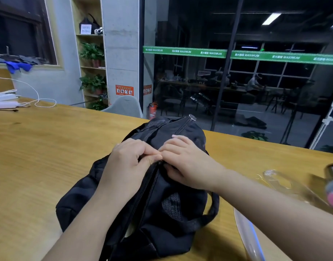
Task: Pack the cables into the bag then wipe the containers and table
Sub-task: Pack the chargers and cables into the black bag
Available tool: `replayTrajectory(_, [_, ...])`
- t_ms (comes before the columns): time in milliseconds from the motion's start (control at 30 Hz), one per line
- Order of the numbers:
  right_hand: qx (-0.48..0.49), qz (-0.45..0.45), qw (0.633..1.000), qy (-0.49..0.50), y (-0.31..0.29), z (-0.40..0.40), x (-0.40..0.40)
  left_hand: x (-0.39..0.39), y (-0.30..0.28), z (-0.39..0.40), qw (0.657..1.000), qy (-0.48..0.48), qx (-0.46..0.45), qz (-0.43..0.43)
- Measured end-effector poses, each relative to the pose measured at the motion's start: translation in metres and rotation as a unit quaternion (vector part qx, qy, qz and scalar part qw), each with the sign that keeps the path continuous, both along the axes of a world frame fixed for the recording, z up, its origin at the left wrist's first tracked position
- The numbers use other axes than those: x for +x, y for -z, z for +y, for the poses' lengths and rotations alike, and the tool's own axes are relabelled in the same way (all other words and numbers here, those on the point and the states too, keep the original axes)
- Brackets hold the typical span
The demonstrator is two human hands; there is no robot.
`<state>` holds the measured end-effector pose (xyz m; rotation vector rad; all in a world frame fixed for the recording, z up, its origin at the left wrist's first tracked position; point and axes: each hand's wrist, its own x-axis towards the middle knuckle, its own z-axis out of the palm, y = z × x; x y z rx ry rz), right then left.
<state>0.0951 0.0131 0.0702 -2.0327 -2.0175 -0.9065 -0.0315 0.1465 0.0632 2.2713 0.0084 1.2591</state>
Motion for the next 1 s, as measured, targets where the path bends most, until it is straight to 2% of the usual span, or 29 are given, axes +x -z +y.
replayTrajectory(133, [0.005, -0.052, 0.998, -0.021, -0.003, 0.004, 0.007, -0.007, 0.003, 0.001, 1.0, 0.0, 0.024, 0.0])
replayTrajectory(233, [-0.006, -0.052, 0.998, 0.015, -0.008, 0.008, 0.014, -0.021, 0.001, 0.004, 1.0, 0.015, 0.021, -0.008])
replayTrajectory(300, [-0.01, -0.031, 0.998, 0.058, -0.01, 0.009, 0.021, -0.033, -0.004, 0.005, 0.999, 0.04, 0.013, -0.008])
replayTrajectory(400, [-0.019, 0.021, 0.995, 0.095, -0.005, 0.007, 0.031, -0.053, -0.012, 0.008, 0.997, 0.068, -0.044, -0.017])
replayTrajectory(600, [0.001, 0.078, 0.99, 0.119, 0.001, 0.008, 0.029, -0.073, -0.014, 0.009, 0.992, 0.081, -0.098, -0.019])
replayTrajectory(700, [-0.022, 0.085, 0.987, 0.135, 0.0, 0.005, 0.02, -0.072, -0.012, 0.006, 0.987, 0.074, -0.146, -0.005])
replayTrajectory(767, [-0.057, 0.123, 0.976, 0.168, 0.001, 0.0, 0.015, -0.069, -0.008, 0.004, 0.986, 0.057, -0.158, 0.025])
replayTrajectory(867, [-0.072, 0.229, 0.948, 0.21, 0.001, -0.011, 0.001, -0.063, 0.001, -0.004, 0.993, 0.006, -0.089, 0.083])
replayTrajectory(1000, [-0.102, 0.355, 0.895, 0.251, 0.005, -0.031, -0.014, -0.051, 0.009, -0.019, 0.989, -0.04, 0.098, 0.105])
